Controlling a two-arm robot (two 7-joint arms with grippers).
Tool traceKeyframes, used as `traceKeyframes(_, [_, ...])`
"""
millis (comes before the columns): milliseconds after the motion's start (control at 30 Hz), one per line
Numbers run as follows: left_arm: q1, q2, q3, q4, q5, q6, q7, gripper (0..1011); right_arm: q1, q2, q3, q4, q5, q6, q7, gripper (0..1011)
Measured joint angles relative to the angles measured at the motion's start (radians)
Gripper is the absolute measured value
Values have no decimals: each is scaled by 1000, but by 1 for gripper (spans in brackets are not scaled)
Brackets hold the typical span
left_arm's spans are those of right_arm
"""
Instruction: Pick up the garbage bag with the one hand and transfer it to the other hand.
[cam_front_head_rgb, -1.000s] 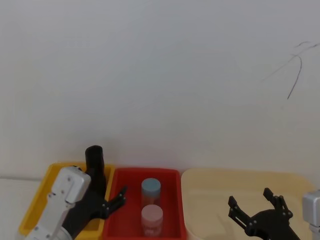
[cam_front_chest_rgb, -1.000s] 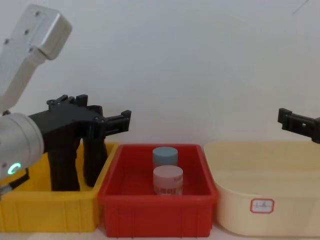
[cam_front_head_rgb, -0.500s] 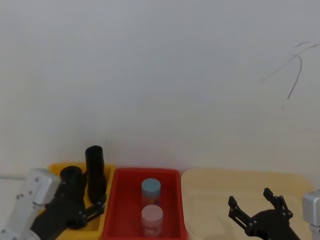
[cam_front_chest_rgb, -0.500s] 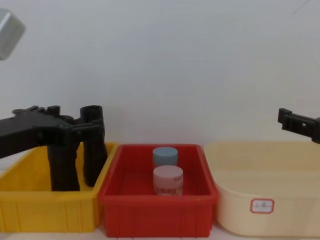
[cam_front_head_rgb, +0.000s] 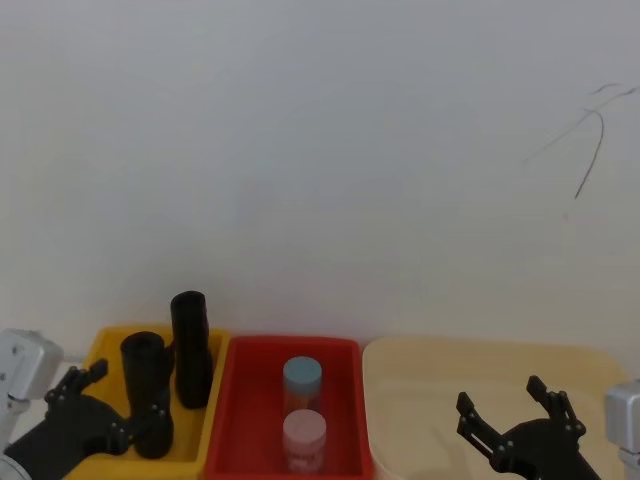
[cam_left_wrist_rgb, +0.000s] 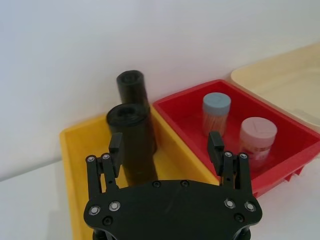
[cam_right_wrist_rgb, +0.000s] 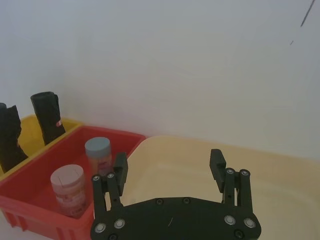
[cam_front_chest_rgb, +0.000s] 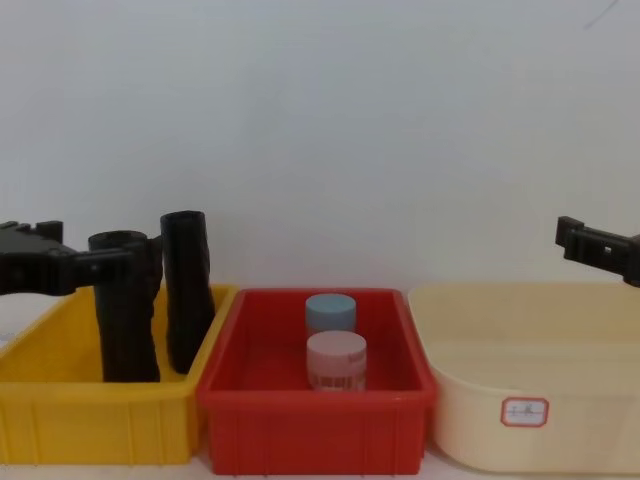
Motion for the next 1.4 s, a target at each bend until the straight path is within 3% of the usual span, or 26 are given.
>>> traceKeyframes(533, [-70,-13,-19,90,-17,43,-24,1002,0,0,0,0,0,0,0,1001])
traceKeyframes(1400, [-187,-77,24,232,42,72,-30,1002,0,0,0,0,0,0,0,1001])
